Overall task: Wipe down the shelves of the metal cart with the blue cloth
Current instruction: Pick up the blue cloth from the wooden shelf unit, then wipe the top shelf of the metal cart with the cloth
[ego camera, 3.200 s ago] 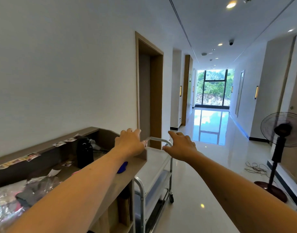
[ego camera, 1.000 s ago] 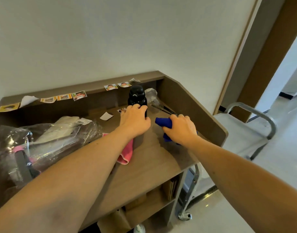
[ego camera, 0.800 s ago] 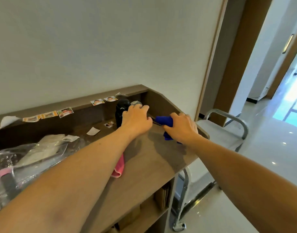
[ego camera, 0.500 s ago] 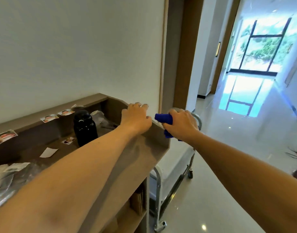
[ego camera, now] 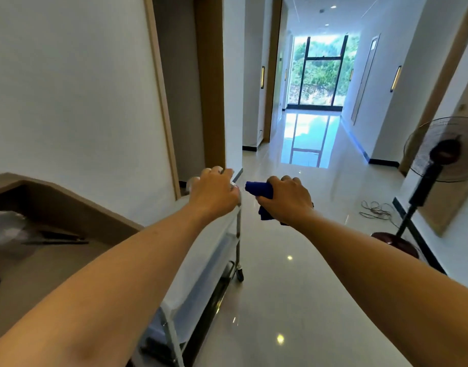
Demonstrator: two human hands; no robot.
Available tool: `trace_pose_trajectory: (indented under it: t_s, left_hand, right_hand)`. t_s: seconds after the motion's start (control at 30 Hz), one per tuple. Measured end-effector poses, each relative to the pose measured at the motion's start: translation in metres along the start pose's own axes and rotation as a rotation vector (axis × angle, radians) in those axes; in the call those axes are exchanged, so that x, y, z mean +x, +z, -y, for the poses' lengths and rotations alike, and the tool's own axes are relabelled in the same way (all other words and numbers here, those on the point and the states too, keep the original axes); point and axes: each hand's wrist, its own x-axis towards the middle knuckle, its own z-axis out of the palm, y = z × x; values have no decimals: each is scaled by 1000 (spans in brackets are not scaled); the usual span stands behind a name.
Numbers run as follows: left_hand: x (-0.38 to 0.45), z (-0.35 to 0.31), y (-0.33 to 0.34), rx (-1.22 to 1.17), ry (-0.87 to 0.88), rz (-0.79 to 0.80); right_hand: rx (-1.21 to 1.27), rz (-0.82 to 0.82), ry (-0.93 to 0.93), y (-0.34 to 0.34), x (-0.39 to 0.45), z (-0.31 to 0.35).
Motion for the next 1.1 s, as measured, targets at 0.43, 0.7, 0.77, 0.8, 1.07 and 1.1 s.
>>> trace_pose_trajectory:
  t_s: [0.43, 0.7, 0.77, 0.8, 1.07, 1.1]
  left_hand:
    - [110, -76, 95, 35, -9, 90]
    - [203, -26, 143, 44, -43, 94]
    - [228, -7, 154, 37, -65, 99]
    - [239, 3, 157, 28, -82, 106]
    - [303, 87, 162, 41, -211, 106]
    - [306, 99, 162, 47, -232, 105]
  right_hand:
    - [29, 59, 64, 15, 81, -129]
    - [37, 92, 64, 75, 173, -129]
    - [26, 103, 59, 93, 200, -124]
    - [22, 112, 55, 101, 214, -121]
    - [25, 141, -85, 168, 314, -75]
    - [28, 156, -123, 179, 325, -66]
